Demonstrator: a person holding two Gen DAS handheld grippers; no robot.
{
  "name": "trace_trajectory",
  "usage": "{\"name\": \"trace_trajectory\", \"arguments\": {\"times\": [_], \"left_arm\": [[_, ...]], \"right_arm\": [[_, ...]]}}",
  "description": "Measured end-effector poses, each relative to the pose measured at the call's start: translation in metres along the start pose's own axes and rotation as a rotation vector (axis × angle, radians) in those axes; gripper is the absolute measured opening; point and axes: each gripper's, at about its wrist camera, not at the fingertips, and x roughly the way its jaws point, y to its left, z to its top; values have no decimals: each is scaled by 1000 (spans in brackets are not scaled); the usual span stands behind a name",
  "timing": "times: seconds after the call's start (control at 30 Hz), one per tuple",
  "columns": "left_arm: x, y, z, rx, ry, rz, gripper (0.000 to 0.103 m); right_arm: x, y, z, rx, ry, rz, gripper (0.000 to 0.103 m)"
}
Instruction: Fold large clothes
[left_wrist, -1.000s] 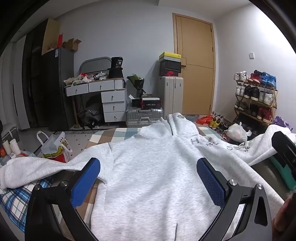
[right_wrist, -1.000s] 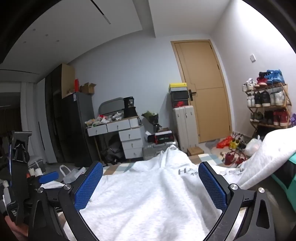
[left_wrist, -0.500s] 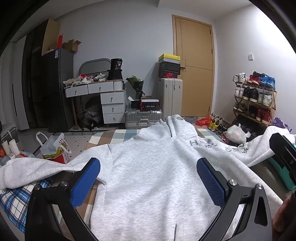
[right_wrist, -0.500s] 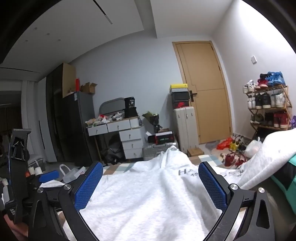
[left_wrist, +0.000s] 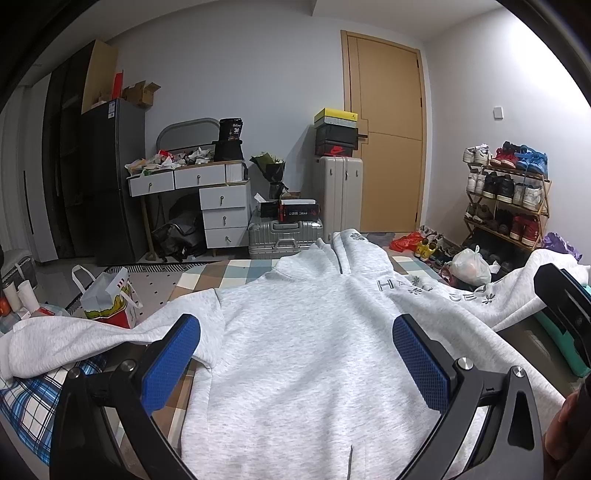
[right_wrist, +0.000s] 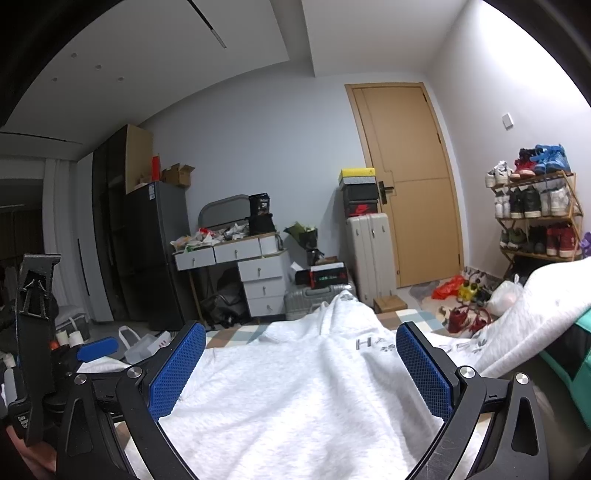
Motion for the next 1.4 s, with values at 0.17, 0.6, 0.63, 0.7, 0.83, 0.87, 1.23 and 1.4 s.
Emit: {"name": "trace_trajectory", "arguments": {"times": [0.17,0.6,0.63,0.7,0.83,0.87,1.23,1.4], "left_arm": [[-1,-1,-1,3,-1,-2,102],[-1,-2,-1,7,1,-3,102],[-1,-2,-1,7,1,-4,102],[-1,-2,-1,7,1,-4,102],[0,-3,-2,5,4,-7,102],[0,-3,-2,4,4,-7,102],[0,-2,-3,2,7,-9,102],[1,-1,-2,4,16,-10,102]], "right_arm": [[2,-3,-1,12,9,-2,103],[9,-8,-9,21,23,-3,103],[9,-8,-10,22,23,-2,103],[9,-9,-10,24,22,-3,103],[9,-9,-9,25,23,3,103],[9,-9,-9,27,21,10,103],[7,-11,-11,22,16,11,103],[7,-10,-12,23,12,7,103]]}}
